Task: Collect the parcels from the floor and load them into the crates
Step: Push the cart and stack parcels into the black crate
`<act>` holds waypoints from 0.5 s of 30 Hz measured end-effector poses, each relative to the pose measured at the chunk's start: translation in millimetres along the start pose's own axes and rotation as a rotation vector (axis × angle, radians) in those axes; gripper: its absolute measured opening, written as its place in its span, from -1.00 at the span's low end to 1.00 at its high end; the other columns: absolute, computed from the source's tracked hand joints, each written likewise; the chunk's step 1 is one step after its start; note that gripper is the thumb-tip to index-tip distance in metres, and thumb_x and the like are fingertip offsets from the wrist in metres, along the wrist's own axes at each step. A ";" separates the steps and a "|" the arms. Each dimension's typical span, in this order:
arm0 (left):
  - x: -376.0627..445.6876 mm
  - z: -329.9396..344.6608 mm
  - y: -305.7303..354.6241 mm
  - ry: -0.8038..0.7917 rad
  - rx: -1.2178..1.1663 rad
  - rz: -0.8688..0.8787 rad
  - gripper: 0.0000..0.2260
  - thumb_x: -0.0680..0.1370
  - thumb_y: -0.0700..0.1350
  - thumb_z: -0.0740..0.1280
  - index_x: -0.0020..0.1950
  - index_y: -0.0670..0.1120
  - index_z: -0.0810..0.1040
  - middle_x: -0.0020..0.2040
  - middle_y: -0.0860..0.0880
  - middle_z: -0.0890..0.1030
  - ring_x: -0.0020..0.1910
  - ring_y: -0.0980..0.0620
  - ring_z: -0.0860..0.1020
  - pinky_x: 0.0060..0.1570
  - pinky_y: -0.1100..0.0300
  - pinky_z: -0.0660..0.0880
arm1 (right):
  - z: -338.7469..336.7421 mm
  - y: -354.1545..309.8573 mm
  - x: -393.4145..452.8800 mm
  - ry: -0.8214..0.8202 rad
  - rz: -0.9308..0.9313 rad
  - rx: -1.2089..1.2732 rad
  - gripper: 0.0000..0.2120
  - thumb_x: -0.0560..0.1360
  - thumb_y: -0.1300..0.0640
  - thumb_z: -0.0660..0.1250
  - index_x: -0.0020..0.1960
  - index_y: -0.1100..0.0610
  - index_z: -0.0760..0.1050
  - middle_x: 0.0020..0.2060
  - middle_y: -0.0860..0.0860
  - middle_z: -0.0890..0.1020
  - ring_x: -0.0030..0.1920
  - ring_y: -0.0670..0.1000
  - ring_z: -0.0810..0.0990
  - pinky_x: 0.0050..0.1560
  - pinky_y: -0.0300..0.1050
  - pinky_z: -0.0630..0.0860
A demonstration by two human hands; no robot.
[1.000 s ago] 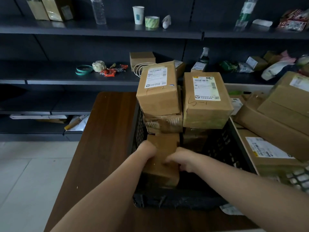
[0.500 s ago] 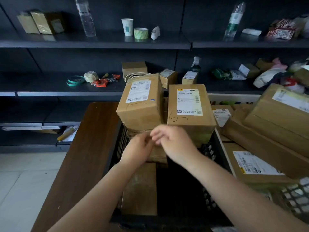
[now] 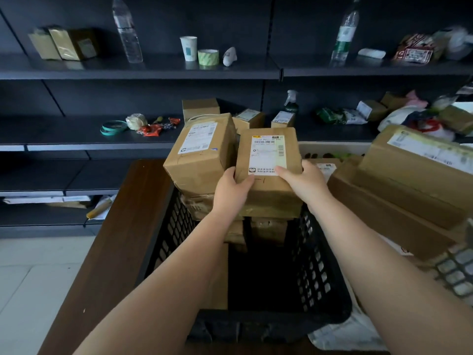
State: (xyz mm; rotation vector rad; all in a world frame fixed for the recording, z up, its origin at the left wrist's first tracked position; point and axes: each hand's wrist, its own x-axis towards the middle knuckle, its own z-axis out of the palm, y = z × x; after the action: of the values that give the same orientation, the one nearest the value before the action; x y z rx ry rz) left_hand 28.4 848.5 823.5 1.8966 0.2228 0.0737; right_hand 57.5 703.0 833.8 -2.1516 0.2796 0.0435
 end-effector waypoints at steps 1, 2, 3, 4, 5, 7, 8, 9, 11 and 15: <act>-9.4 -6.2 -0.7 0.012 -0.024 0.016 -0.62 0.56 -0.03 0.29 0.33 -0.13 0.40 0.15 0.02 0.53 0.12 0.05 0.50 -0.04 0.29 0.39 | -2.4 -1.0 -9.9 -0.001 -0.023 0.008 -0.45 0.46 -0.14 0.33 0.36 0.07 0.36 0.25 0.00 0.52 0.22 0.07 0.50 0.20 0.06 0.49; -20.1 -12.5 -2.0 0.016 -0.043 0.029 -0.61 0.54 -0.03 0.31 0.34 -0.11 0.39 0.10 0.07 0.50 0.06 0.11 0.49 -0.09 0.35 0.40 | -6.1 -1.8 -22.2 -0.010 -0.042 0.007 -0.45 0.46 -0.13 0.33 0.38 0.06 0.35 0.25 -0.01 0.52 0.22 0.06 0.49 0.19 0.04 0.50; -31.3 -18.5 -2.3 0.015 -0.057 0.042 -0.59 0.53 -0.03 0.33 0.34 -0.09 0.38 0.07 0.11 0.48 0.00 0.17 0.48 -0.16 0.42 0.39 | -10.0 -2.0 -35.3 -0.021 -0.057 0.002 -0.44 0.47 -0.12 0.33 0.39 0.06 0.33 0.25 -0.03 0.51 0.22 0.05 0.49 0.17 0.00 0.50; -41.0 -23.1 -4.5 0.001 -0.058 0.046 -0.59 0.52 -0.04 0.35 0.33 -0.07 0.38 0.03 0.14 0.46 -0.05 0.21 0.47 -0.21 0.46 0.39 | -13.1 -1.4 -48.8 -0.036 -0.072 -0.015 -0.44 0.48 -0.12 0.32 0.40 0.05 0.31 0.24 -0.04 0.50 0.22 0.04 0.48 0.13 -0.04 0.49; -50.5 -26.6 -6.5 -0.023 -0.054 0.039 -0.61 0.51 -0.04 0.36 0.31 -0.04 0.39 -0.01 0.17 0.46 -0.08 0.24 0.46 -0.25 0.49 0.39 | -15.7 -0.3 -62.3 -0.053 -0.081 -0.045 -0.45 0.49 -0.12 0.31 0.41 0.04 0.29 0.23 -0.05 0.50 0.21 0.03 0.48 0.08 -0.08 0.48; -65.2 -32.8 -12.3 -0.077 -0.017 0.008 -0.66 0.50 -0.04 0.38 0.23 0.00 0.39 -0.08 0.23 0.45 -0.15 0.29 0.44 -0.30 0.51 0.39 | -16.3 3.4 -86.6 -0.081 -0.052 -0.110 -0.45 0.49 -0.14 0.29 0.40 0.04 0.28 0.19 -0.06 0.51 0.14 0.01 0.50 0.01 -0.09 0.46; -70.4 -36.9 -17.6 -0.089 0.010 -0.004 -0.64 0.49 -0.03 0.38 0.24 0.00 0.39 -0.05 0.22 0.48 -0.16 0.29 0.44 -0.31 0.49 0.40 | -13.7 5.1 -97.1 -0.101 -0.022 -0.127 -0.46 0.49 -0.16 0.29 0.39 0.04 0.29 0.15 -0.07 0.52 0.09 0.01 0.51 -0.01 -0.08 0.48; -74.9 -42.1 -22.1 -0.094 0.040 -0.014 -0.60 0.48 -0.02 0.39 0.27 -0.03 0.39 0.01 0.16 0.50 -0.13 0.24 0.45 -0.28 0.46 0.40 | -9.4 6.1 -107.1 -0.122 0.006 -0.137 -0.47 0.49 -0.16 0.29 0.36 0.04 0.31 0.13 -0.08 0.53 0.06 0.00 0.52 -0.01 -0.07 0.50; -81.1 -54.0 -30.3 -0.119 0.130 -0.051 -0.55 0.48 0.01 0.40 0.30 -0.08 0.38 0.11 0.07 0.50 -0.05 0.15 0.45 -0.23 0.38 0.39 | 3.5 8.6 -122.0 -0.160 0.045 -0.192 -0.49 0.48 -0.16 0.31 0.32 0.06 0.33 0.15 -0.05 0.55 0.03 0.00 0.53 -0.05 -0.07 0.50; -88.9 -67.5 -36.7 -0.189 0.248 -0.080 -0.54 0.47 0.05 0.39 0.26 -0.11 0.35 -0.03 0.11 0.44 -0.11 0.12 0.45 -0.15 0.23 0.41 | 12.8 0.3 -138.6 -0.127 0.035 -0.356 -0.46 0.49 -0.17 0.28 0.35 0.09 0.29 0.18 -0.01 0.54 0.08 0.04 0.55 -0.04 -0.05 0.53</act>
State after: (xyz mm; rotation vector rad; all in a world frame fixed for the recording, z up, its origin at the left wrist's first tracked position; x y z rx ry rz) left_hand -73.9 905.9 816.6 2.1233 0.1857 -0.1950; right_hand -76.5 738.8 845.4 -2.4836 0.2495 0.2661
